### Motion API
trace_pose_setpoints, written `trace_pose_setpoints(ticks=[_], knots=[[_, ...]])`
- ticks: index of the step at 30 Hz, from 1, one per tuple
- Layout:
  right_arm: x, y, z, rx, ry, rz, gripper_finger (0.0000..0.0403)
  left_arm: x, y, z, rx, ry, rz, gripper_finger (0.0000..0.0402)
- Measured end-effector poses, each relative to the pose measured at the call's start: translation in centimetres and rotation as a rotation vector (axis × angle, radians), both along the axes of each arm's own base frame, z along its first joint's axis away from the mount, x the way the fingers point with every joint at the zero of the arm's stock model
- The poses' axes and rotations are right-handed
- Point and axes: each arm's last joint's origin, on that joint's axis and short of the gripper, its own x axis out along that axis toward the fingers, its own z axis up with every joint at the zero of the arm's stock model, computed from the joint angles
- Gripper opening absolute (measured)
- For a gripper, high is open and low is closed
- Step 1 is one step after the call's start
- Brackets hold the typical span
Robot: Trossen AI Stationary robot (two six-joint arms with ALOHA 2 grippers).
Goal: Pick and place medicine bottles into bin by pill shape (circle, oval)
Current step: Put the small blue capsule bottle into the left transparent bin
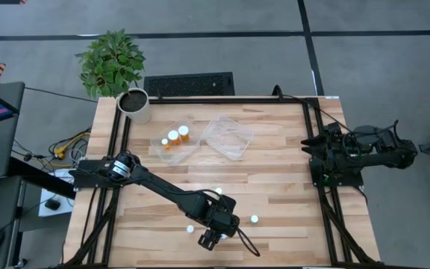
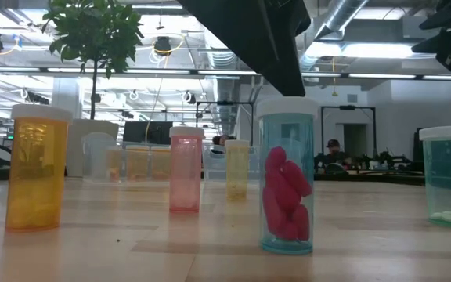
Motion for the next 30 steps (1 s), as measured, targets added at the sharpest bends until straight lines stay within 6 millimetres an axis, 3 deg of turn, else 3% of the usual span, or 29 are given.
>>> trace_pose_setpoints(ticks=[20,30], knots=[[0.0,0.0,0.0,0.000,0.000,0.000,0.0201,0.3,0.0,0.1,-0.014,-0.029,0.029,0.0274],[0.0,0.0,0.0,-0.005,0.001,0.002,0.0201,0.2,-1.1,-0.3,-0.062,-0.049,0.031,0.0274]])
